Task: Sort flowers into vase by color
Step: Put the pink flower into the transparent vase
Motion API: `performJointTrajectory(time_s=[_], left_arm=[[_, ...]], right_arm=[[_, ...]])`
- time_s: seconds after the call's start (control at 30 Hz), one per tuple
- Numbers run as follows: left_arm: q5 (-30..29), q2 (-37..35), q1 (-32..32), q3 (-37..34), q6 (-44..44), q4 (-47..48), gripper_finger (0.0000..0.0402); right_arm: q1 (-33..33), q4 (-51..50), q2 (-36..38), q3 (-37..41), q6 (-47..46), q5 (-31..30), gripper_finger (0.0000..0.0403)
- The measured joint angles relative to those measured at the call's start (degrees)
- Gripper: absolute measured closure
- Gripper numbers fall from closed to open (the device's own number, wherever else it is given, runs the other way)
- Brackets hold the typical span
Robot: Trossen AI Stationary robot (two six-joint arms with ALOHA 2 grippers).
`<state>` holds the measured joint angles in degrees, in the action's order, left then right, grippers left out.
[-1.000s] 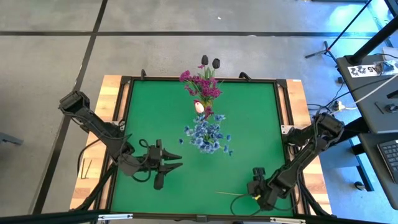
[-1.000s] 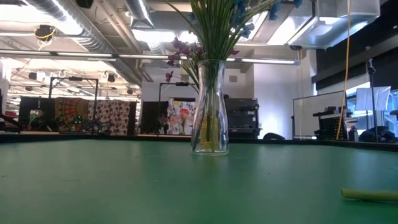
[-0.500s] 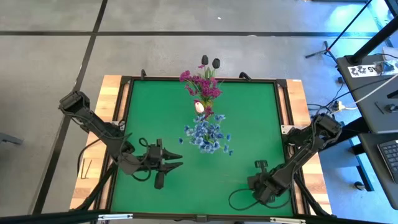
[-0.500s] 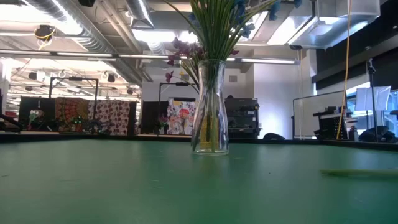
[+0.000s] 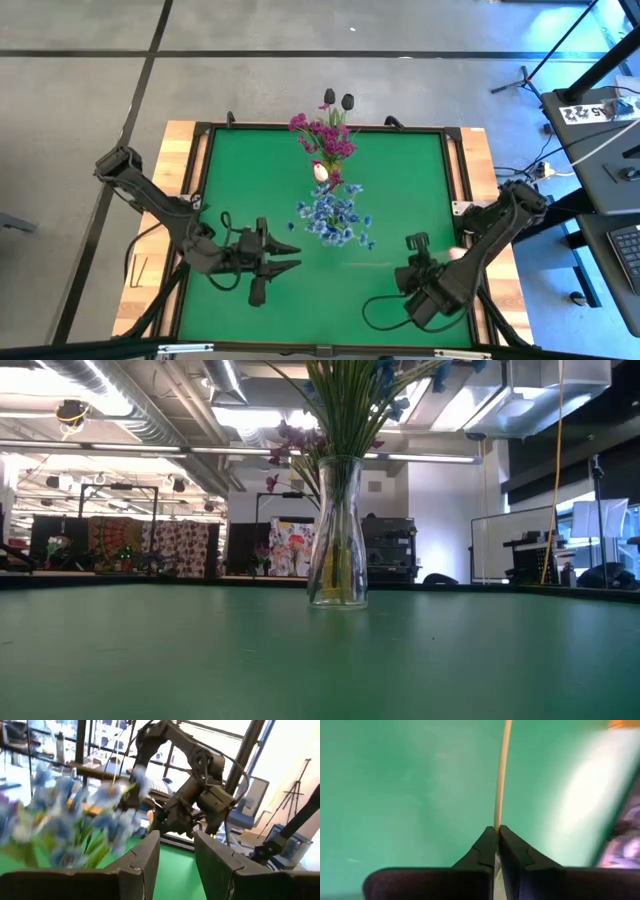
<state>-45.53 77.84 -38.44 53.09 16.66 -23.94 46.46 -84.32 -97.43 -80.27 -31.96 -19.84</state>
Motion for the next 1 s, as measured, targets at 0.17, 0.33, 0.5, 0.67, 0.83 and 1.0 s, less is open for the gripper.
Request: performJointTrajectory(time_s=[0.17,0.33,0.5,0.67,0.83,1.0], left_arm=[[0.24,-0.02,1.93,7.86,-0.19,9.57,0.0283],[4.26,-0.04,4.51,15.78,0.49,19.26,0.0283],[6.62,-0.11,6.99,24.3,-0.37,29.11,0.0283],[14.39,-0.11,10.26,29.11,-0.2,32.72,0.0283],[25.41,-0.11,14.85,32.58,5.51,37.21,0.0283],[32.29,-0.04,19.74,35.19,9.61,42.85,0.0283]], right_arm=[[0.0,-6.07,0.04,-7.97,2.68,-6.98,0.0395],[0.0,-5.75,0.09,-15.61,10.52,-10.6,0.0396],[0.0,-5.75,0.09,-25.66,15.48,-13.94,0.0394],[-0.01,-5.71,0.2,-33.64,23.72,-21.04,0.0394],[-1.71,-5.75,0.2,-35.82,36.07,-31.72,0.0394],[-5.81,-5.77,-0.44,-35.82,45.45,-39.64,0.0393]])
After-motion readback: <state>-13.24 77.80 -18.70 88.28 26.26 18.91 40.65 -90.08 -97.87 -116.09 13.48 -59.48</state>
